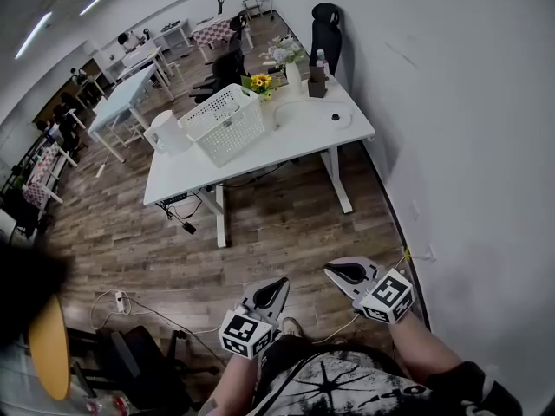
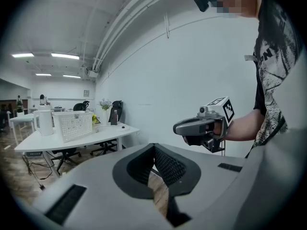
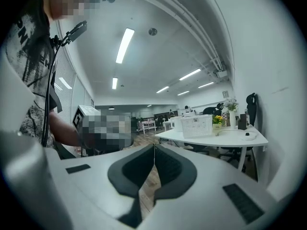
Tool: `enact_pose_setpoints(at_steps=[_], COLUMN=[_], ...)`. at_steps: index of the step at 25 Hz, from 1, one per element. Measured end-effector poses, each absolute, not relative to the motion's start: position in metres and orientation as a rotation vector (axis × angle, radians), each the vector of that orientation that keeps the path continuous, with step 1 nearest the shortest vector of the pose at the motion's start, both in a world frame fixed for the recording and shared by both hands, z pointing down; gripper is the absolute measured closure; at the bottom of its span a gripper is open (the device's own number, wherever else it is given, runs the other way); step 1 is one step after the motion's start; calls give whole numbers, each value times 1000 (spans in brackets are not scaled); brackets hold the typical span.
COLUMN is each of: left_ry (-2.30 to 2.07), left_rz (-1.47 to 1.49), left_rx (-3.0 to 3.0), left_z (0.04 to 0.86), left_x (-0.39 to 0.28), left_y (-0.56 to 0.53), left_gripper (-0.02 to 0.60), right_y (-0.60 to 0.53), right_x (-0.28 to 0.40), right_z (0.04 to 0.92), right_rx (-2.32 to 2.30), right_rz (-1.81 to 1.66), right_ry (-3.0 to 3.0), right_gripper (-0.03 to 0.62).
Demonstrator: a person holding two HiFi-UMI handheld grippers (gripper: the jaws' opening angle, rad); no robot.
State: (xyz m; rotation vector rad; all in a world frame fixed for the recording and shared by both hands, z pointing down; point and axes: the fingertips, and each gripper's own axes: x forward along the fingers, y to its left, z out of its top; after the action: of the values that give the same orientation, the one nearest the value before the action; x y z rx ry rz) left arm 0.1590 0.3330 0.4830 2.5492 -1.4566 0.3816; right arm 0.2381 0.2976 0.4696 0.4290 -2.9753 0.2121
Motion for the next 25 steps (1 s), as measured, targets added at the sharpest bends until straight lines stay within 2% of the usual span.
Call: enact_pose_setpoints(at_steps=[12,25], left_ry=[-1440,-1377], left_rz=[360,313], left_rx=[2530,2568], left_z=[498,492], left_x=[118,21], left_y=[299,223], left_gripper=[571,572], right_y=[264,197], right_x=[198,100], right_z=[479,465], right_rx=[458,516], right_rz=[247,218], right_ry=[-2975,-2957], right_gripper=[571,571])
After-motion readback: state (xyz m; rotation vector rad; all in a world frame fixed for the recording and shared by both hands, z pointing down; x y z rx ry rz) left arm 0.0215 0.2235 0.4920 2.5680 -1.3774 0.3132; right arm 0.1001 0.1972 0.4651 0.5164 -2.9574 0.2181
